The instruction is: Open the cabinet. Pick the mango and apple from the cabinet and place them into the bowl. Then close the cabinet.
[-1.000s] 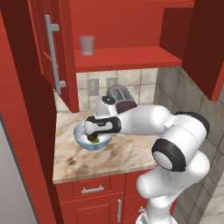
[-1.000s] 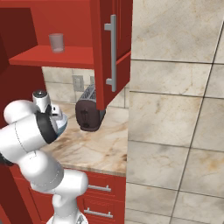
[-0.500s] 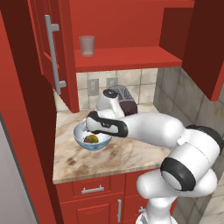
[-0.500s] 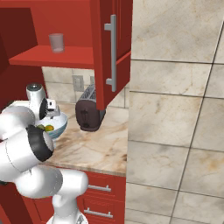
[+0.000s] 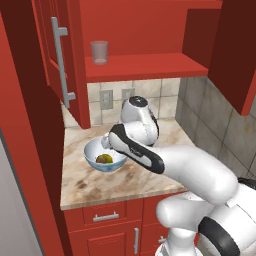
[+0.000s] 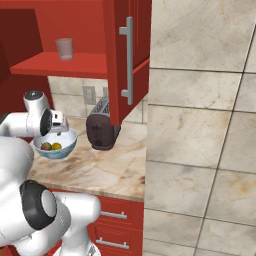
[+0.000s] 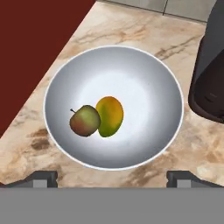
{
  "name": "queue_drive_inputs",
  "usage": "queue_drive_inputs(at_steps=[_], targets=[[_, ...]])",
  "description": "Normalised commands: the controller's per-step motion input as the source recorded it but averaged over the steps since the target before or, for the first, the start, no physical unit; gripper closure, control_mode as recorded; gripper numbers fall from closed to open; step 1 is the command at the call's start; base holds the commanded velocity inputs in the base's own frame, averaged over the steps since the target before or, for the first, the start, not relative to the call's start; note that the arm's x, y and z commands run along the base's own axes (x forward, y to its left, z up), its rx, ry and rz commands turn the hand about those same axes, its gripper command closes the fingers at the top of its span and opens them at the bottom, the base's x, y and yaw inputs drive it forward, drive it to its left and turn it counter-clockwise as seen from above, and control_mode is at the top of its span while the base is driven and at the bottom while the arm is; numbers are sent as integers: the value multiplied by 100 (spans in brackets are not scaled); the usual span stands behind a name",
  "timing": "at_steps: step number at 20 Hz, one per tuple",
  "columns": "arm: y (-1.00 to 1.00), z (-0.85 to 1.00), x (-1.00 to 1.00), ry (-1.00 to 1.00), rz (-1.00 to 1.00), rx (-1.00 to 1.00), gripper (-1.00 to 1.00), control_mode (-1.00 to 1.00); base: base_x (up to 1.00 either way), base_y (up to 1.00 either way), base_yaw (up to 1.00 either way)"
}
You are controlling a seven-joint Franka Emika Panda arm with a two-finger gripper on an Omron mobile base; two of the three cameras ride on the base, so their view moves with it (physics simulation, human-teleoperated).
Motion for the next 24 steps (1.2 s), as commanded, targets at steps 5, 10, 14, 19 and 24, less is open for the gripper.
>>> queue_drive_inputs(at_steps=[5, 10, 14, 19, 24], targets=[[-32, 18, -68, -16, 0, 0, -100, -100, 0, 0, 0], [-20, 61, -60, -14, -2, 0, -100, -100, 0, 0, 0], [-15, 91, -74, -11, -11, 0, -100, -100, 0, 0, 0], [-21, 75, -56, -1, -13, 0, -100, -100, 0, 0, 0], [-24, 57, -50, 0, -12, 0, -100, -100, 0, 0, 0]])
